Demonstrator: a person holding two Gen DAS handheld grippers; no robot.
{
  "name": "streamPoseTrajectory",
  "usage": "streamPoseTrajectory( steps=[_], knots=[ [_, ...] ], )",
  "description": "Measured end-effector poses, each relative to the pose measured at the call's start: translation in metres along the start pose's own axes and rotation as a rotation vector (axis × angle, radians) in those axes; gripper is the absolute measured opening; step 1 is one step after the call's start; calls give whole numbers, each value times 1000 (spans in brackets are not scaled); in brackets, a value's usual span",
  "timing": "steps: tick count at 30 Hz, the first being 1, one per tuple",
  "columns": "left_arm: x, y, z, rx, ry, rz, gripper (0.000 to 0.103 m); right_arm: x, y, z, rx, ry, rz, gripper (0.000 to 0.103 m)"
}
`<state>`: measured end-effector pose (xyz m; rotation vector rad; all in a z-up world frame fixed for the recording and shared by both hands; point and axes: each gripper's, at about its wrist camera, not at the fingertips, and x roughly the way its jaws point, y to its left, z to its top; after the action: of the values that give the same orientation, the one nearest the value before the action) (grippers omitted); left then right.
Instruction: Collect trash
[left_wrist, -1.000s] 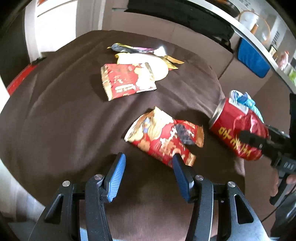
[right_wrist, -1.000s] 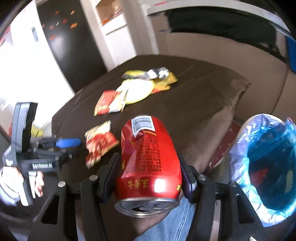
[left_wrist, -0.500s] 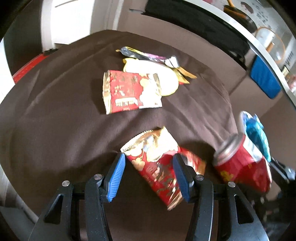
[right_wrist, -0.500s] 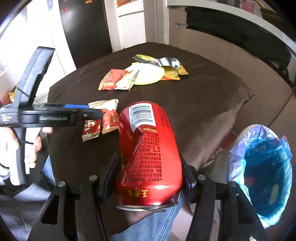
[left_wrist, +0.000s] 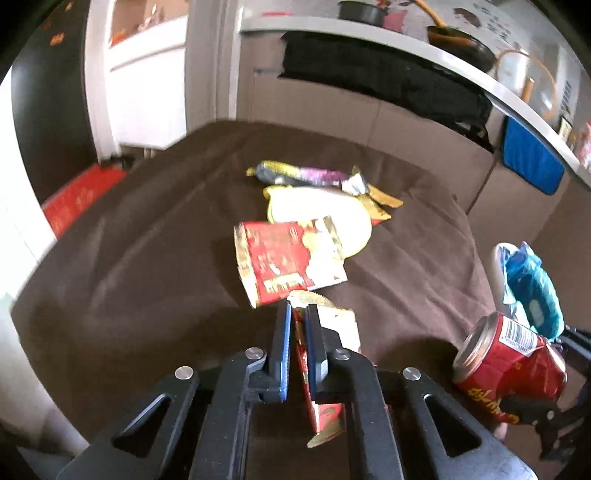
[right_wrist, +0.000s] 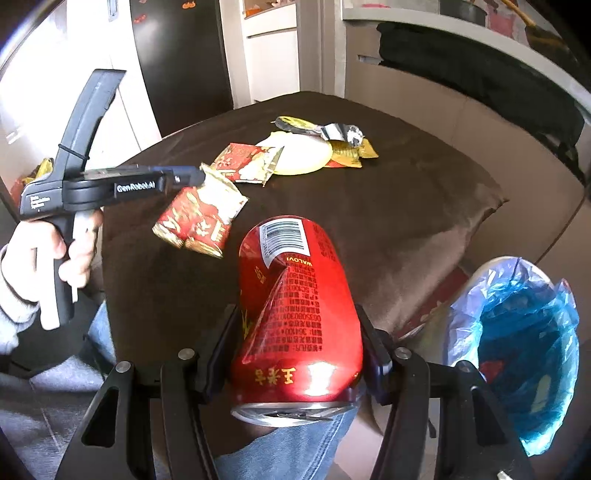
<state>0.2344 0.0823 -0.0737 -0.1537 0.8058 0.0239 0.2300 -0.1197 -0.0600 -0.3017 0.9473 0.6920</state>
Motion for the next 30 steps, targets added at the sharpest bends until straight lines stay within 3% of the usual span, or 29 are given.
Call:
streamPoseTrajectory(
  steps=[8, 11, 14, 21, 30],
  knots=[
    [-25, -11, 4, 160, -58, -25, 6, 4, 17, 1, -64, 101, 42, 56],
    [-31, -16, 1, 187, -62, -53, 6, 5, 26, -4, -113, 112, 4, 55],
    [-37, -16, -2, 177, -64, -77, 6, -4, 28, -11, -107, -6, -40, 55],
    [-56, -22, 0, 184, -104, -100, 6, -36, 10, -10, 81, -240, -20, 54],
    [-76, -56, 36, 206, -190, -127, 5, -60, -21, 15, 219, -385, -44, 54]
  ],
)
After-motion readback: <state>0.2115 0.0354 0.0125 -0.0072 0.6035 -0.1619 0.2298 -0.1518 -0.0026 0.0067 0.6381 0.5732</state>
